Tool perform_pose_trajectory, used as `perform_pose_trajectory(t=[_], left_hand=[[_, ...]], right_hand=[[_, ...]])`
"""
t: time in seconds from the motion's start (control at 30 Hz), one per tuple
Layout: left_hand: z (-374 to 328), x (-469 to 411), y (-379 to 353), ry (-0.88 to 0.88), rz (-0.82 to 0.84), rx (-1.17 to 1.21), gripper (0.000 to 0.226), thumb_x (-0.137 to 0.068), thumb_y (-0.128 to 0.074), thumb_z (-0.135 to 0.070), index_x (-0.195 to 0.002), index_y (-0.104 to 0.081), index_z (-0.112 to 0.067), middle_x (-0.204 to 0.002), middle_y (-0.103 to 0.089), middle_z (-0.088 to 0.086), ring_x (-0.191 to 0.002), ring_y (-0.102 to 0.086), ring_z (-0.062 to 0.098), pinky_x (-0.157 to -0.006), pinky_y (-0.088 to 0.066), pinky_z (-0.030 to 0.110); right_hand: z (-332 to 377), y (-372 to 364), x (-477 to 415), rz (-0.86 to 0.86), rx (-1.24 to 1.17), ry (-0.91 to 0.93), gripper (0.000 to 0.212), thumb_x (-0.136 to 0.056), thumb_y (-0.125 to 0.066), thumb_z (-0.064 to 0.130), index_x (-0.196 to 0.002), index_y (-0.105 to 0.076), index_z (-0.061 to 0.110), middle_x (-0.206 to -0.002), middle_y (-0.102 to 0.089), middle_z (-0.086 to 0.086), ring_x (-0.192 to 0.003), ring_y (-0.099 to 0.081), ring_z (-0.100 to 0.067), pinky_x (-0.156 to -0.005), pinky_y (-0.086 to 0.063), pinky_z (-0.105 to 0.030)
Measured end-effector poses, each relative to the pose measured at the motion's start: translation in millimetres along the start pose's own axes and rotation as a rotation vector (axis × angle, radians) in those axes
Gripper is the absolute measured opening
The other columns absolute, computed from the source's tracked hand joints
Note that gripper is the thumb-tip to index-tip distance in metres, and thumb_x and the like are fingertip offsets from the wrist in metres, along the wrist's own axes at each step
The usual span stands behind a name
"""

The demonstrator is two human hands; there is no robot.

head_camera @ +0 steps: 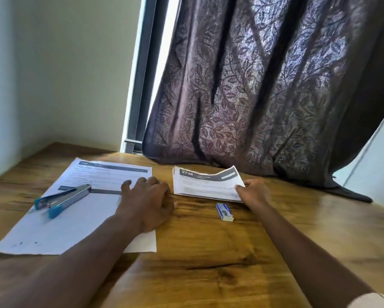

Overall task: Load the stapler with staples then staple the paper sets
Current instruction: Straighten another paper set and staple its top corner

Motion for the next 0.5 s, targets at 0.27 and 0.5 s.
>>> perform_pose_trajectory(t=[0.27,0.5], left_hand=[[-3.1,0.5,-1.8,-0.02,0.021,0.012,0.043,-0.097,-0.051,-0.058,-0.132,-0.055,-0.034,-0.143,-0.052,-0.003,-0.138,-0.041,0.023,-0.121,-0.022,0.058],[-2.6,8.3,50.5,-0.006,-0.231,0.048,0.04,-0.092,-0.062,-0.056,-0.123,-0.065,-0.031,-0.134,-0.064,-0.003,-0.126,-0.055,0.022,-0.11,-0.037,0.051]], right_hand=[[-6.5,-7.4,5.9,-0.031,0.193,-0.017,0.045,-0.085,-0.063,0.052,-0.121,-0.068,0.026,-0.13,-0.064,-0.005,-0.124,-0.051,-0.03,-0.102,-0.043,-0.045],[97.1,4.7,86.5,-0.074,-0.072,0.431,0.02,-0.094,-0.061,0.036,-0.111,-0.068,0.031,-0.118,-0.057,0.002,-0.117,-0.047,-0.02,-0.098,-0.04,-0.04]])
Point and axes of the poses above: each hand's wrist, its own x-axis away from the middle knuckle, its own y-axis out of the back of the hand, z = x × y, the point moved 9 cm from there along -x, towards the middle knuckle
